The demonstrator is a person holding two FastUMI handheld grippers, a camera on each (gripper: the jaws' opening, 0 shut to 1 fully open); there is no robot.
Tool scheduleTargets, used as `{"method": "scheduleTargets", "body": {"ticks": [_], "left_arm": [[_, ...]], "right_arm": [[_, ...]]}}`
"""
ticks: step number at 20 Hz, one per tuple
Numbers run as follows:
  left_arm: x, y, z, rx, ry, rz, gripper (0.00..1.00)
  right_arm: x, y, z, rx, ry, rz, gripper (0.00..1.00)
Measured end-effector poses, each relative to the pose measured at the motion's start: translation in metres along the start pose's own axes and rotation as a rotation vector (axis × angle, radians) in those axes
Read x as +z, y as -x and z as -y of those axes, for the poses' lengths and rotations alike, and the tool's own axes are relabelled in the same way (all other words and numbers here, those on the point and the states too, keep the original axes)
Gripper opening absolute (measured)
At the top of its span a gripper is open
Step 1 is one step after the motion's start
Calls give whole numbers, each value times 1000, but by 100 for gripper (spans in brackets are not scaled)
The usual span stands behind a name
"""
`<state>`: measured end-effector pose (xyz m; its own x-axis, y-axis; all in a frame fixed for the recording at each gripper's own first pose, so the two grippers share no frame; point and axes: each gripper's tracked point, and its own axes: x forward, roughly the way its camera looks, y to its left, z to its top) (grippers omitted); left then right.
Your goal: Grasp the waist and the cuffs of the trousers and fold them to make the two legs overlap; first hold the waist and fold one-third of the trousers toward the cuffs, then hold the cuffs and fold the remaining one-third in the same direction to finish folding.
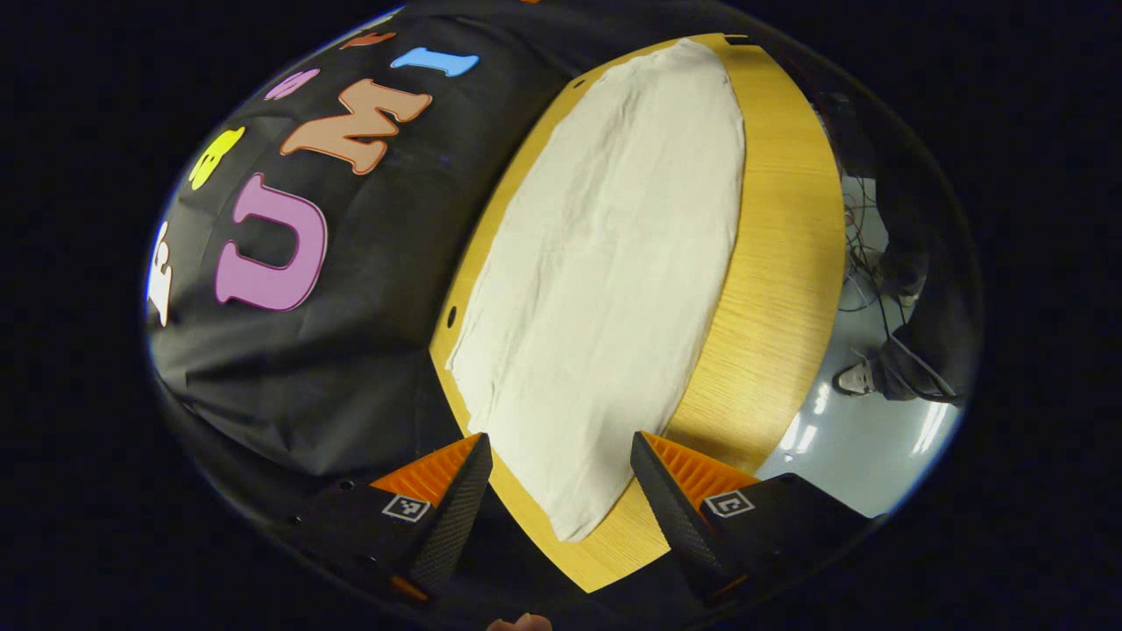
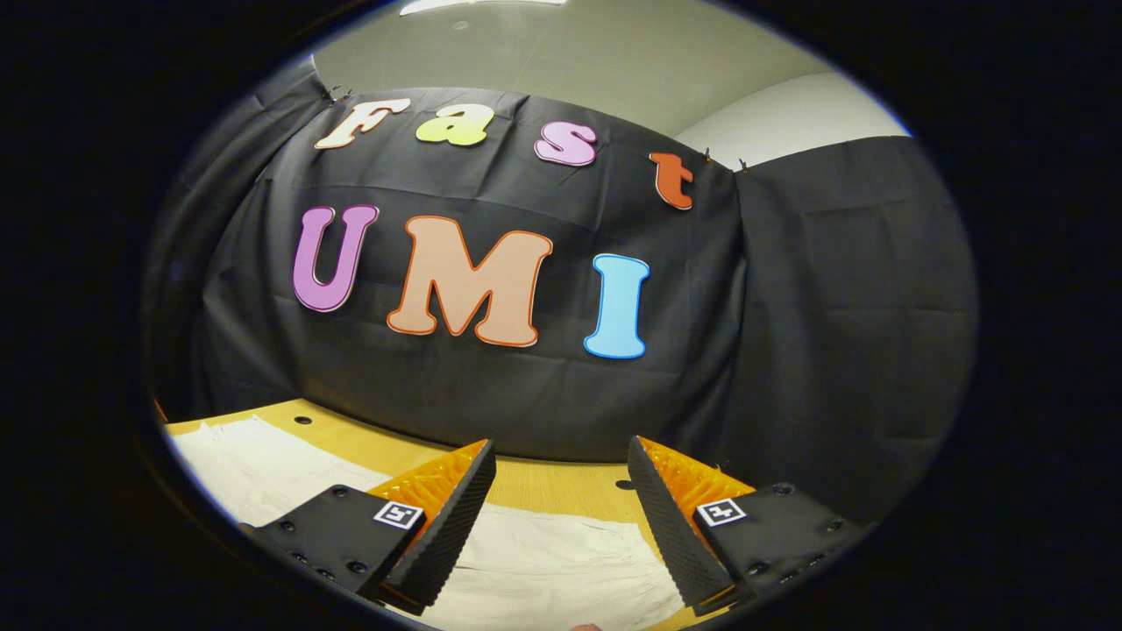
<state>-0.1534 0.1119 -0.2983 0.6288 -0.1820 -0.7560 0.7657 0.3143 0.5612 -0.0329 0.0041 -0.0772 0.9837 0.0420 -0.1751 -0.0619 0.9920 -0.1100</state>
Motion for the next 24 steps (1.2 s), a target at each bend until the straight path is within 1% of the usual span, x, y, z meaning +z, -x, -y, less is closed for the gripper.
{"method": "scheduleTargets", "body": {"ticks": [1, 4, 5, 8, 11, 13, 14, 15, 16, 17, 18, 19, 21, 22, 24], "left_arm": [[-4, -3, 6, -26, -10, -13, 97], [-15, -8, 22, -92, -44, -47, 97], [-17, -9, 24, -97, -61, -55, 98], [-15, -18, 22, -101, -122, -43, 92], [-11, -30, 14, -95, -184, -36, 90], [-11, -37, 11, -103, -189, -43, 90], [-12, -40, 14, -123, -177, -54, 88], [-14, -42, 16, -127, -175, -60, 82], [-11, -41, 17, -124, -190, -61, 65], [-12, -42, 21, -130, -204, -64, 59], [-12, -42, 21, -133, -210, -69, 48], [-13, -43, 24, -148, -203, -75, 43], [-17, -43, 30, -175, -183, -95, 27], [-16, -45, 31, -180, -182, -104, 14], [-15, -46, 31, -165, -199, -107, 3]], "right_arm": [[-3, 1, 2, -1, 12, -5, 97], [-13, 2, 12, -7, 55, -24, 97], [-15, 3, 17, -12, 68, -30, 97], [-21, 6, 28, -27, 94, -43, 97], [-26, 9, 39, -41, 125, -55, 97], [-29, 11, 46, -50, 151, -59, 97], [-31, 11, 49, -53, 163, -63, 97], [-34, 12, 52, -54, 175, -67, 97], [-36, 13, 54, -53, 189, -73, 97], [-39, 13, 57, -53, 208, -79, 97], [-42, 13, 59, -52, 230, -86, 97], [-47, 14, 61, -49, 254, -94, 97], [-58, 16, 66, -40, 328, -114, 97], [-63, 17, 66, -25, 371, -121, 97], [-75, 23, 64, 19, 463, -134, 97]]}}
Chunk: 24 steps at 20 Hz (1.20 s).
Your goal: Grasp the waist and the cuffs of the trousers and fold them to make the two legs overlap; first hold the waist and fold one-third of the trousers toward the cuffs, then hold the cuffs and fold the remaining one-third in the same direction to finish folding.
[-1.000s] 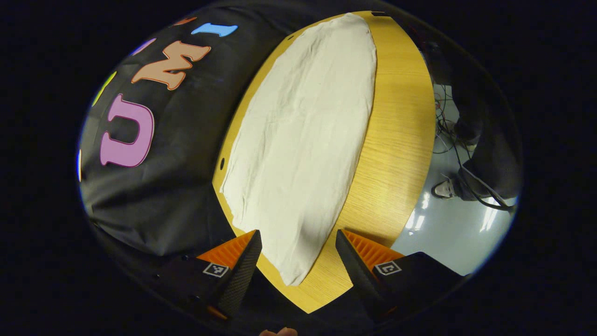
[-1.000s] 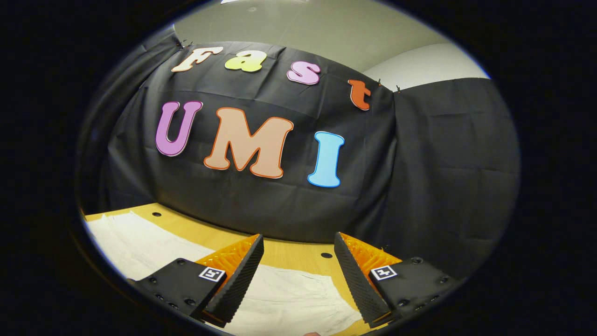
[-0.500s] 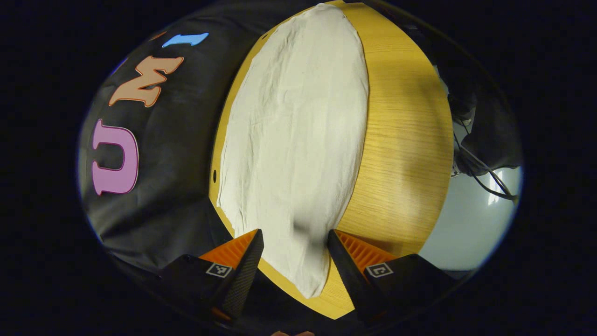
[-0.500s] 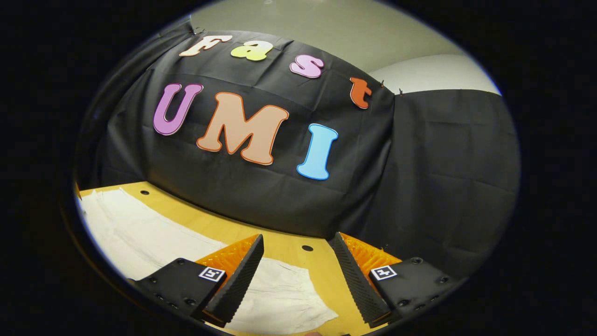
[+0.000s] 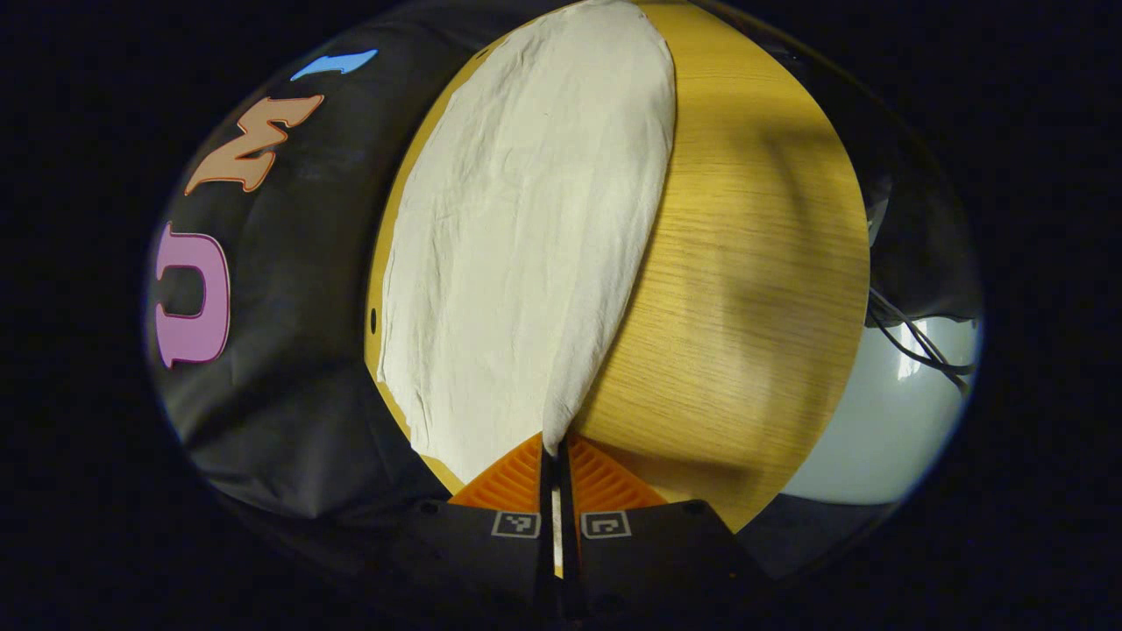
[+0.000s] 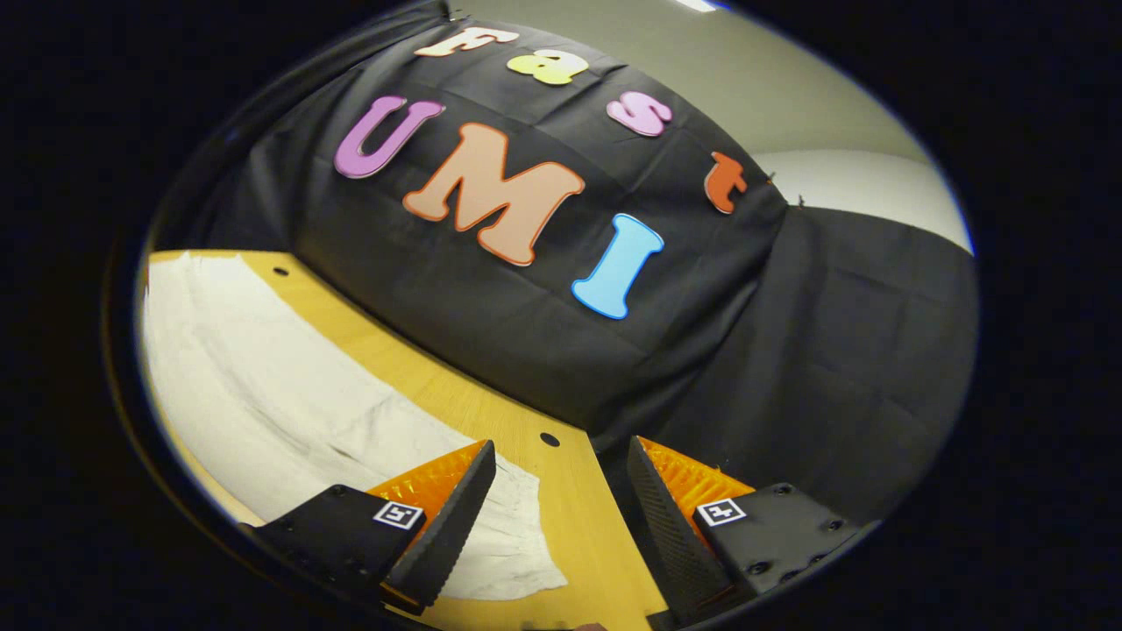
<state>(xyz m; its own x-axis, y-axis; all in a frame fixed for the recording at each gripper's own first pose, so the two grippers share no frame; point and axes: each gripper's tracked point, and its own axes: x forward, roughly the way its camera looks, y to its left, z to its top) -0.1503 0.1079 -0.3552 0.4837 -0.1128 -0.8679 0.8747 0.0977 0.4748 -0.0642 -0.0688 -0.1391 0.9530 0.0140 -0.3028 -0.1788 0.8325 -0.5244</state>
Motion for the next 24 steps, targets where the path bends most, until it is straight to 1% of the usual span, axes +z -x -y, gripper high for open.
{"method": "scheduleTargets", "body": {"ticks": [3, 4, 8, 9, 10, 11, 16, 18, 20, 21, 22, 23, 24], "left_arm": [[-1, 0, 1, 13, 4, -5, 0], [-2, 0, 0, 12, 11, -6, 0], [-3, 0, -1, 16, 20, -15, 0], [-2, -1, -1, 19, 17, -17, 0], [-3, 0, -1, 22, 16, -19, 0], [-2, -1, -1, 24, 17, -21, 0], [-2, 0, -1, 26, 13, -31, 0], [-3, -1, -1, 31, 14, -37, 0], [-4, -1, -1, 34, 14, -42, 0], [-4, -2, -2, 35, 13, -44, 0], [-5, -2, -1, 36, 12, -46, 0], [-4, -2, -1, 36, 11, -49, 0], [-4, -2, -1, 36, 11, -51, 0]], "right_arm": [[-18, 5, -11, 76, 134, -11, 99], [-26, 7, -14, 99, 173, -20, 97], [-65, 22, -31, 201, 314, -58, 97], [-75, 25, -35, 225, 340, -69, 99], [-84, 27, -39, 250, 364, -82, 99], [-94, 30, -42, 274, 385, -96, 97], [-140, 40, -60, 412, 524, -158, 97], [-155, 40, -62, 454, 588, -175, 97], [-166, 42, -68, 492, 631, -187, 100], [-174, 41, -70, 510, 647, -195, 97], [-180, 41, -72, 529, 662, -205, 97], [-186, 42, -75, 548, 679, -215, 100], [-190, 43, -77, 568, 695, -225, 97]]}}
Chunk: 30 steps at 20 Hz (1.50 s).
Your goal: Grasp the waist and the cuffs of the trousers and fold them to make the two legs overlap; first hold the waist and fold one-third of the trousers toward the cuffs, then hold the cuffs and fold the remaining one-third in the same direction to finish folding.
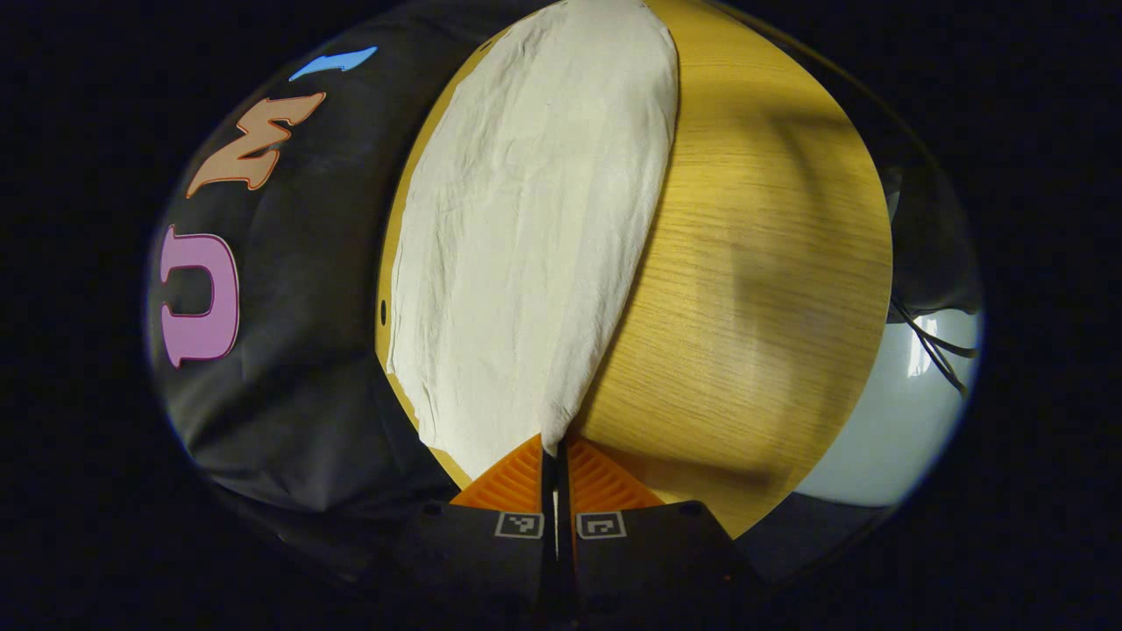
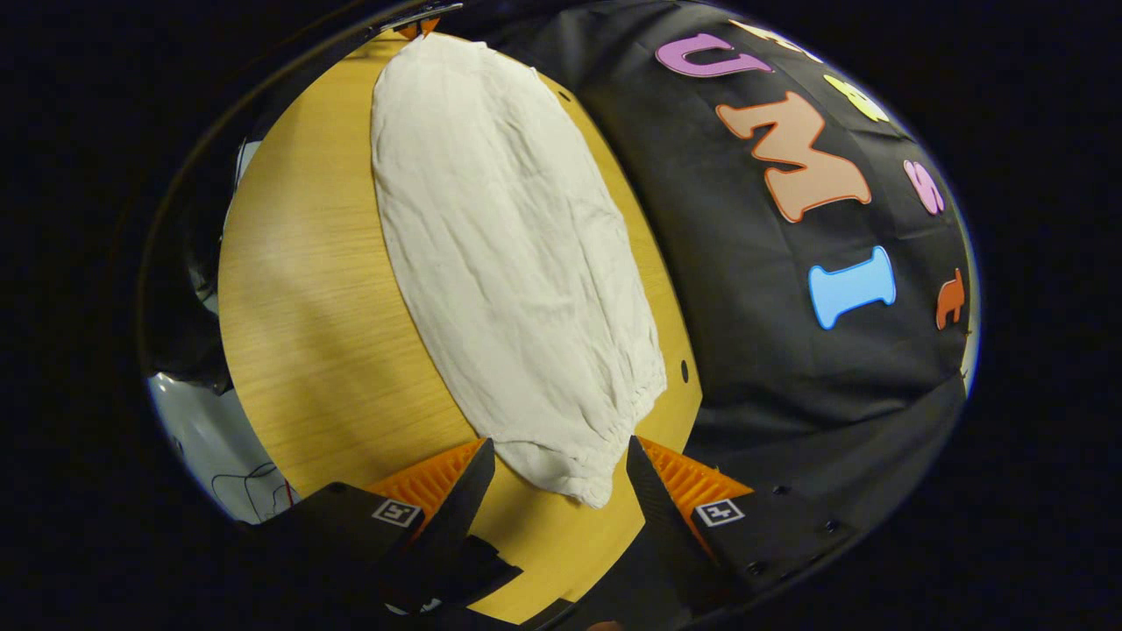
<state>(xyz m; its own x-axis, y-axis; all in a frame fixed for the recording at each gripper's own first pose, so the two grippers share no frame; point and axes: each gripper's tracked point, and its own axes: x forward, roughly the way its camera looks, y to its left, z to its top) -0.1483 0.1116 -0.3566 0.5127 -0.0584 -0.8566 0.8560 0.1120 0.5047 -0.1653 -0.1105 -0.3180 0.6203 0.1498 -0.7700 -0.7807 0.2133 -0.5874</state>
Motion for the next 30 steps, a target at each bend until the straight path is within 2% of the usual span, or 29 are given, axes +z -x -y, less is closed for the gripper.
{"method": "scheduleTargets", "body": {"ticks": [3, 4, 9, 11, 13, 14, 15, 16, 18, 20, 25, 30], "left_arm": [[-1, 0, 0, 2, 5, -8, 0], [-1, 0, 0, 4, 6, -12, 0], [-2, -1, 0, 11, 13, -28, 0], [-1, -1, -1, 13, 21, -34, 0], [-2, -1, 0, 13, 46, -44, 0], [-2, -1, 0, 8, 67, -51, 0], [-3, -1, 0, 2, 89, -57, 0], [-3, -1, -1, 2, 117, -65, 0], [2, 6, -5, 24, 158, -81, 0], [7, 15, -20, 60, 180, -93, 0], [8, 15, -78, 157, 249, -130, 0], [18, 28, -142, 272, 308, -164, 0]], "right_arm": [[-7, -11, -11, 44, 50, -17, 100], [-5, -14, -8, 47, 67, -11, 94], [-2, -38, -3, 63, 102, -15, 87], [-2, -46, -5, 77, 98, -28, 74], [-7, -48, -17, 105, 102, -53, 31], [-4, -49, -14, 82, 127, -46, 10], [-6, -38, -14, 76, 125, -48, 11], [-6, -42, -14, 81, 93, -53, 3], [-4, -48, -3, 66, 41, -51, 6], [3, -45, 17, 18, 21, -29, 6], [24, -53, 76, -92, -63, 29, 3], [42, -75, 125, -157, -131, 97, 3]]}}
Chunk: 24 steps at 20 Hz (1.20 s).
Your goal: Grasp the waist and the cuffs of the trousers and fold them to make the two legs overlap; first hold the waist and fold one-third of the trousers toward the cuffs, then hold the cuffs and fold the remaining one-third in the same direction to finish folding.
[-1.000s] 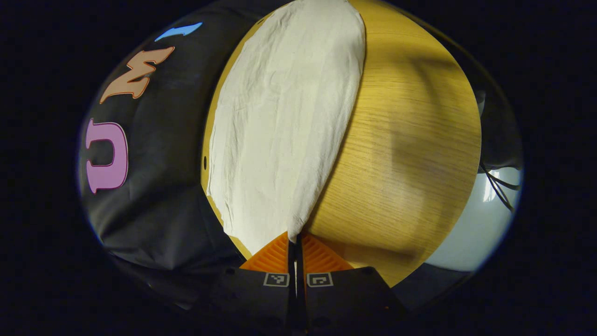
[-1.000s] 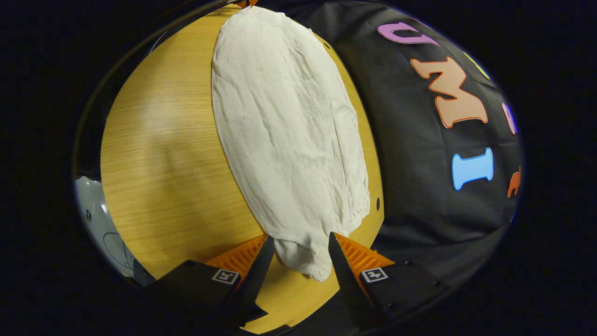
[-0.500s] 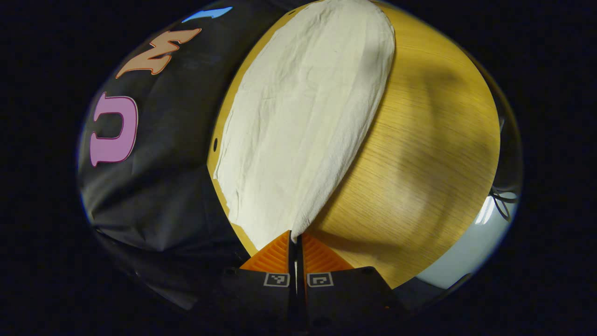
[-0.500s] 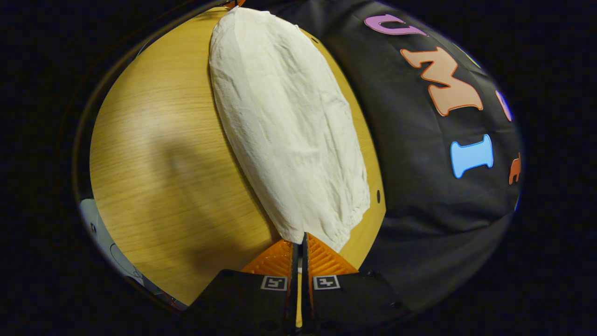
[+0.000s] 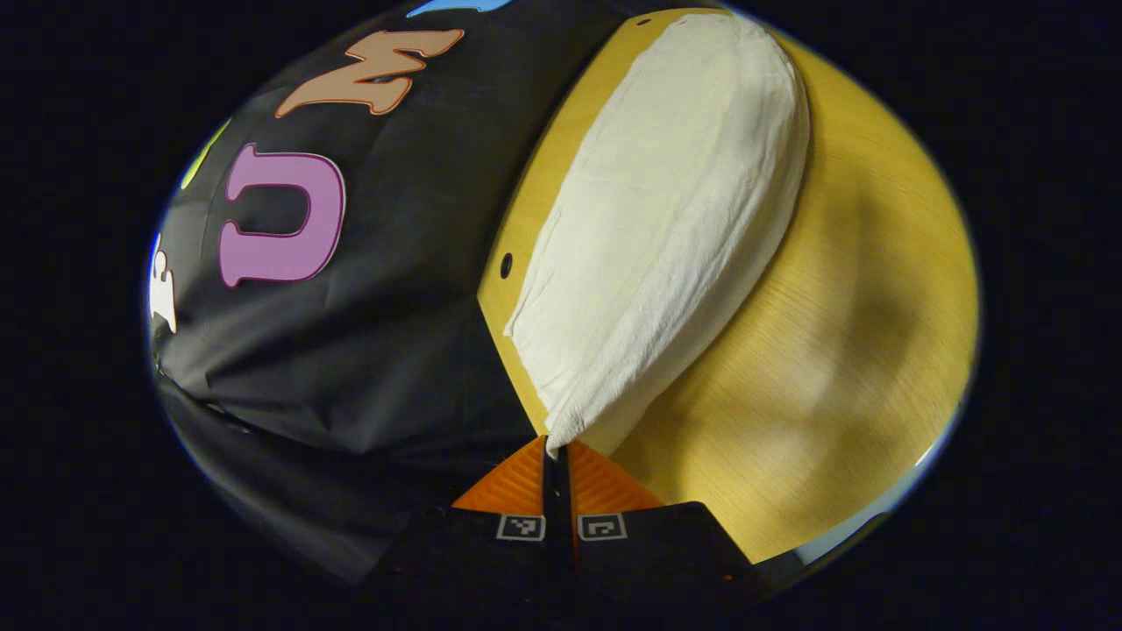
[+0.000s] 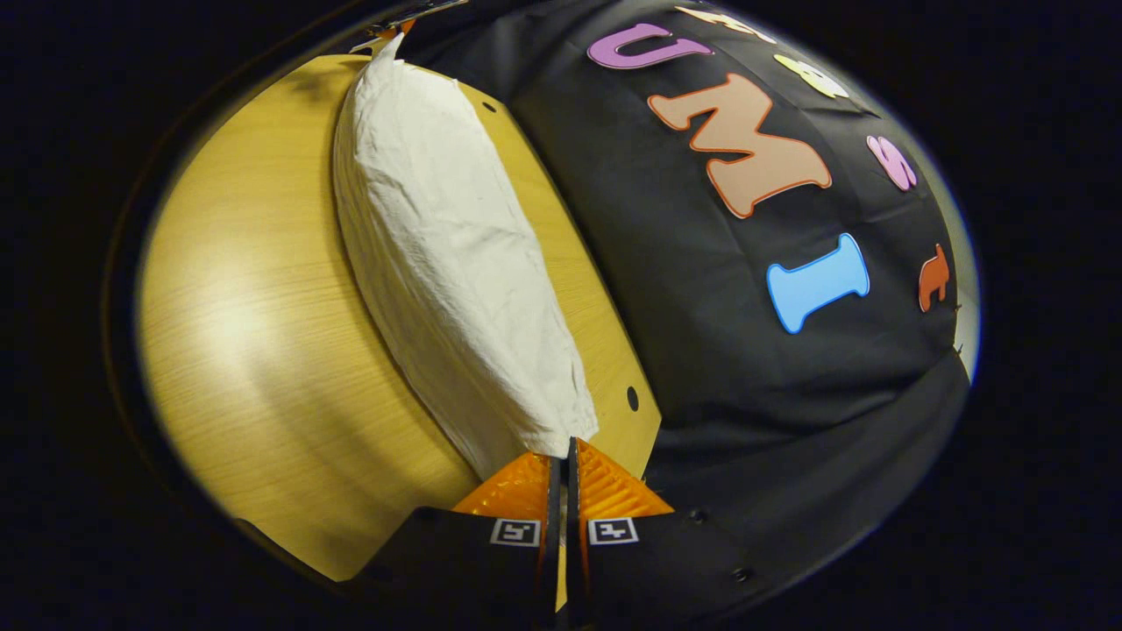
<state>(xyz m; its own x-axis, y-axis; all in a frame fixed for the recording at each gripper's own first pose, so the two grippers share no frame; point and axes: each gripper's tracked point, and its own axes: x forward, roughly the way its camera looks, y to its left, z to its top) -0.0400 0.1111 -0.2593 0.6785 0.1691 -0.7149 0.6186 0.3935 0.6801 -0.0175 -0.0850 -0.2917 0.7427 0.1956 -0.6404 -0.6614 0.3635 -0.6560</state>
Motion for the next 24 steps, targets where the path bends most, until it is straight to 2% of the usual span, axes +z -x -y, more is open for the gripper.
{"method": "scheduleTargets", "body": {"ticks": [1, 5, 8, 13, 14, 17, 20, 24], "left_arm": [[6, -2, -10, 16, 24, 1, 0], [29, -8, -45, 77, 62, 37, 0], [52, -25, -64, 89, 93, 75, 0], [76, -57, -99, 80, 233, 141, 0], [82, -63, -105, 77, 259, 151, 0], [98, -87, -119, 74, 314, 177, 0], [111, -115, -119, 57, 321, 188, 0], [115, -156, -99, 0, 425, 171, 0]], "right_arm": [[4, -4, 7, -11, -10, 7, 6], [20, -21, 31, -56, -55, 17, 3], [31, -35, 49, -99, -72, 4, 6], [40, -65, 67, -159, -137, -55, 6], [40, -72, 70, -168, -153, -70, 8], [43, -97, 78, -186, -202, -103, 6], [46, -123, 80, -193, -239, -133, 6], [47, -156, 68, -210, -347, -189, 4]]}}
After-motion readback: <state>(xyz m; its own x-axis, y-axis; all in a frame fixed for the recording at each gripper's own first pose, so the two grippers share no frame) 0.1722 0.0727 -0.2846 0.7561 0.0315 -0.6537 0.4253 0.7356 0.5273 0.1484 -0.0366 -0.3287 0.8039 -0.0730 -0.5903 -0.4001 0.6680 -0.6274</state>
